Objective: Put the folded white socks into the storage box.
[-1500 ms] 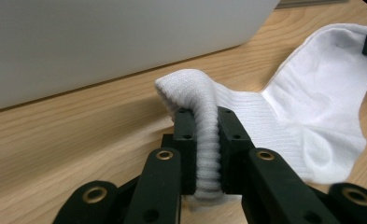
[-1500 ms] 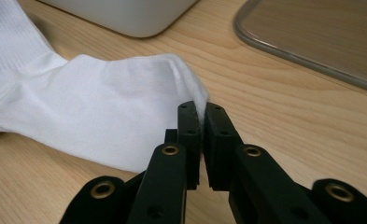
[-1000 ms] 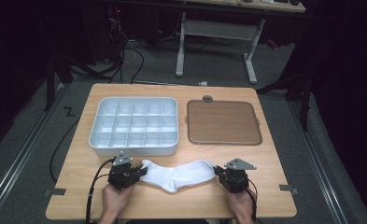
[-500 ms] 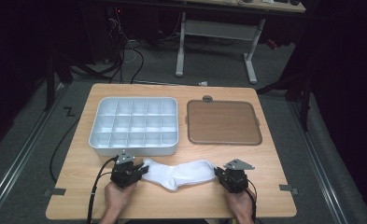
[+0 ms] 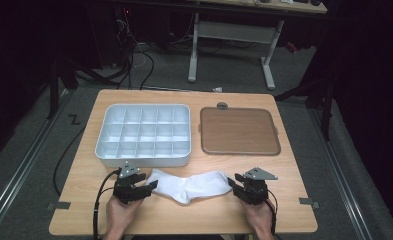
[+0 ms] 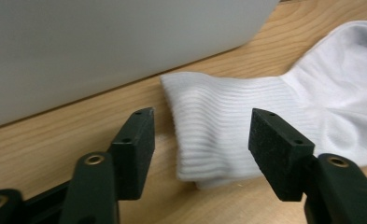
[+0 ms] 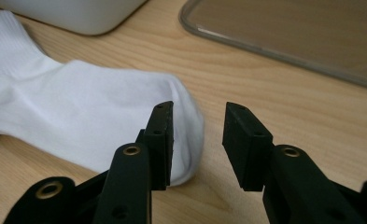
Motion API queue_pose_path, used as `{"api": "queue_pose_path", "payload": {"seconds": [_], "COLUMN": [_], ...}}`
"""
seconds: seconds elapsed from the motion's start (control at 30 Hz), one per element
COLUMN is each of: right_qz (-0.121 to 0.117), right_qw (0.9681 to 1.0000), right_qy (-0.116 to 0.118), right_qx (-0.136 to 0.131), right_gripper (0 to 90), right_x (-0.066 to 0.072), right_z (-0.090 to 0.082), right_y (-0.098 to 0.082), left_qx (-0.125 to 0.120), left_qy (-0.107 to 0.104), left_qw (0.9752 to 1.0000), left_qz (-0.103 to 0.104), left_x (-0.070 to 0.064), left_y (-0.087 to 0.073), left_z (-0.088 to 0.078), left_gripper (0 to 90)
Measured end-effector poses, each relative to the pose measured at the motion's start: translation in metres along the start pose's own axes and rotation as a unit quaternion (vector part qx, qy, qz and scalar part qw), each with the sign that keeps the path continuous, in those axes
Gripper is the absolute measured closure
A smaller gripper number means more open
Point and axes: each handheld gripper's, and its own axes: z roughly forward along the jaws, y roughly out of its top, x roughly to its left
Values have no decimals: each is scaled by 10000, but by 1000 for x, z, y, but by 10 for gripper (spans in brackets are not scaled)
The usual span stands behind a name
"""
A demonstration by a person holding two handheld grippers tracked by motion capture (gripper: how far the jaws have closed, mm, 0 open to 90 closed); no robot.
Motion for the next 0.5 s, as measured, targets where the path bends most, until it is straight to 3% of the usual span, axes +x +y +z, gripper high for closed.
{"api": "queue_pose_path", "payload": {"seconds": [0.17, 0.4, 0.43, 0.5], "right_qz": [-163, -407, -528, -566], "right_qw": [9996, 9968, 9952, 9946], "right_qy": [42, 637, 807, 864], "right_qx": [-232, -257, -156, -138], "right_gripper": [683, 763, 774, 777], "right_x": [10, 36, 47, 51], "right_z": [-9, -6, 1, 4], "right_y": [9, 21, 24, 25], "left_qx": [93, 110, 127, 123], "left_qy": [56, 188, 166, 170], "left_qw": [9998, 9995, 9994, 9994], "left_qz": [-143, -246, -262, -272], "left_x": [-3, -3, -2, -2], "left_y": [-1, -7, -9, -9], "left_z": [-1, 3, 3, 3], "left_gripper": [388, 405, 443, 464]}}
